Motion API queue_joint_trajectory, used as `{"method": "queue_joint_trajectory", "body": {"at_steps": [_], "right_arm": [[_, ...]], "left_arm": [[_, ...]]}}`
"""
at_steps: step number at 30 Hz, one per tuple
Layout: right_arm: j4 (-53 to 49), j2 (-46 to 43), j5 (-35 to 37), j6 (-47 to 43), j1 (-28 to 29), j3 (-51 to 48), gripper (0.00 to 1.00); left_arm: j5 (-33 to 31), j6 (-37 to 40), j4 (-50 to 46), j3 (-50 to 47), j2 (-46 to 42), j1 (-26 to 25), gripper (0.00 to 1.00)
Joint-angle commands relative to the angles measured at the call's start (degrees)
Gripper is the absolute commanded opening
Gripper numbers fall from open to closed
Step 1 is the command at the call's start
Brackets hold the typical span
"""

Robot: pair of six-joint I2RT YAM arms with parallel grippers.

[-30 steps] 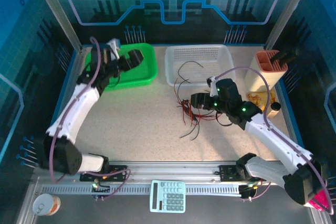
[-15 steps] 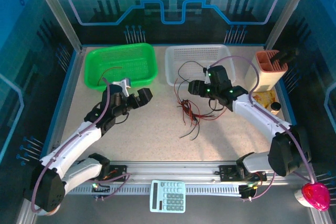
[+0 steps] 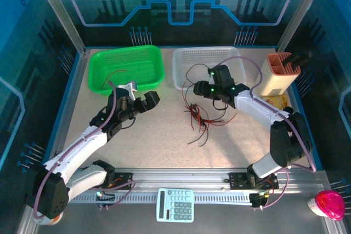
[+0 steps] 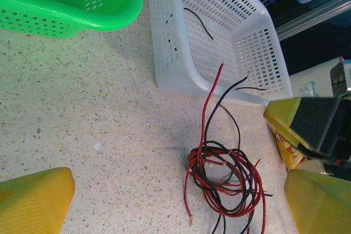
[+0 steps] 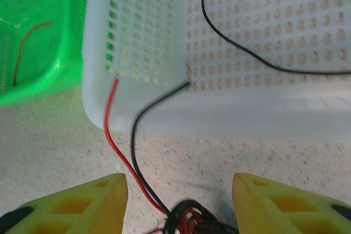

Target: Untangle the cables

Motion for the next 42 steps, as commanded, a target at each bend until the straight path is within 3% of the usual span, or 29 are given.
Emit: {"method": "queue_joint_trajectory", "body": {"at_steps": [1, 14, 19, 25, 35, 42], "right_arm": [[1.3, 2.2, -0.7, 1.1, -0.1, 4.1, 0.53], [-4.5, 11.6, 4.0, -2.5, -0.2, 15.1, 0.49], [-6.7, 13.8, 5.8, -3.6, -0.3, 17.2, 0.56], [-6.3, 16.0, 3.7, -3.1, -0.4, 18.3, 0.57], [-5.3, 18.2, -0.1, -1.9, -0.6, 19.7, 0.52], [-3.2, 18.2, -2.2, -0.1, -0.9, 18.3, 0.42]], "left_arm": [[-0.5, 0.6, 2.5, 0.8, 0.8, -0.6, 0.99], [1.2, 0.1, 4.7, 0.6, 2.4, -0.7, 0.99], [1.2, 0.0, 5.0, 0.3, 2.3, -0.7, 0.99], [1.2, 0.2, 4.8, 0.2, 2.0, -0.8, 0.99], [1.1, 0.0, 4.8, 0.3, 1.9, -0.9, 0.99], [0.7, 0.0, 4.4, 0.3, 1.5, -1.0, 0.99]]}}
